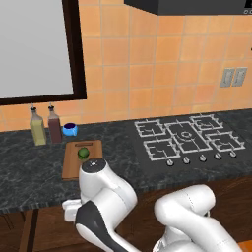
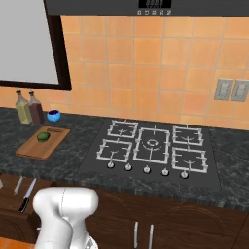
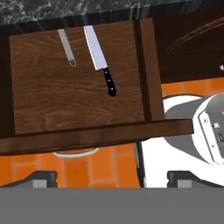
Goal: Place the appropriate cutting tool for cutting the avocado skin on the cutting board.
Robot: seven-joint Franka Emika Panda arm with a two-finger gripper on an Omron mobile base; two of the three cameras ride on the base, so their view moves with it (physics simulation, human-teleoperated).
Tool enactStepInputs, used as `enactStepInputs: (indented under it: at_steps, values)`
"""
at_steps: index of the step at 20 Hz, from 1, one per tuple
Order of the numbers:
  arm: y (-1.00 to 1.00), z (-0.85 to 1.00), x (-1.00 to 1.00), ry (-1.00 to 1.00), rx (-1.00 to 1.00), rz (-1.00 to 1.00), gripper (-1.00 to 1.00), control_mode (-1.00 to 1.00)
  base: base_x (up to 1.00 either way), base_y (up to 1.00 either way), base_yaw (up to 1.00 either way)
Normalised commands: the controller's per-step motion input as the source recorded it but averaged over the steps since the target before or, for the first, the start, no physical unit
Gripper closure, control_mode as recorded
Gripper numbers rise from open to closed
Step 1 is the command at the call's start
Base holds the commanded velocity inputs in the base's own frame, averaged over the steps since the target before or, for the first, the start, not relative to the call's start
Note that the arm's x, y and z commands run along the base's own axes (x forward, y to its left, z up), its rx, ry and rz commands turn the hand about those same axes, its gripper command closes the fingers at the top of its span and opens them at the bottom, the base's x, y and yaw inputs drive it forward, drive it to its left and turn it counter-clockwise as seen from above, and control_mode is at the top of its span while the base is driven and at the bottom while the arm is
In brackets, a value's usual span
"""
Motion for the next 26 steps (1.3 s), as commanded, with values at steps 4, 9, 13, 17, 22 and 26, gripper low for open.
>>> enactStepInputs:
  at_steps: [4, 9, 13, 17, 22, 26]
  values:
    - [0.00, -0.51, 0.28, 0.00, 0.00, -0.04, -1.00, -1.00, 0.00, 0.00, 0.00]
    - [0.00, -0.45, 0.29, 0.01, 0.00, -0.01, -1.00, -1.00, 0.00, 0.00, 0.00]
    - [0.00, -0.48, 0.14, 0.03, 0.00, 0.00, -1.00, -1.00, 0.00, 0.00, 0.00]
    - [0.00, -0.46, 0.07, 0.02, 0.00, 0.00, -1.00, -1.00, 0.00, 0.00, 0.00]
    - [0.00, -0.43, 0.03, 0.01, 0.00, 0.00, -1.00, -1.00, 0.00, 0.00, 0.00]
    - [0.00, -0.34, 0.00, 0.05, -0.02, -0.01, -1.00, -1.00, 0.00, 0.00, 0.00]
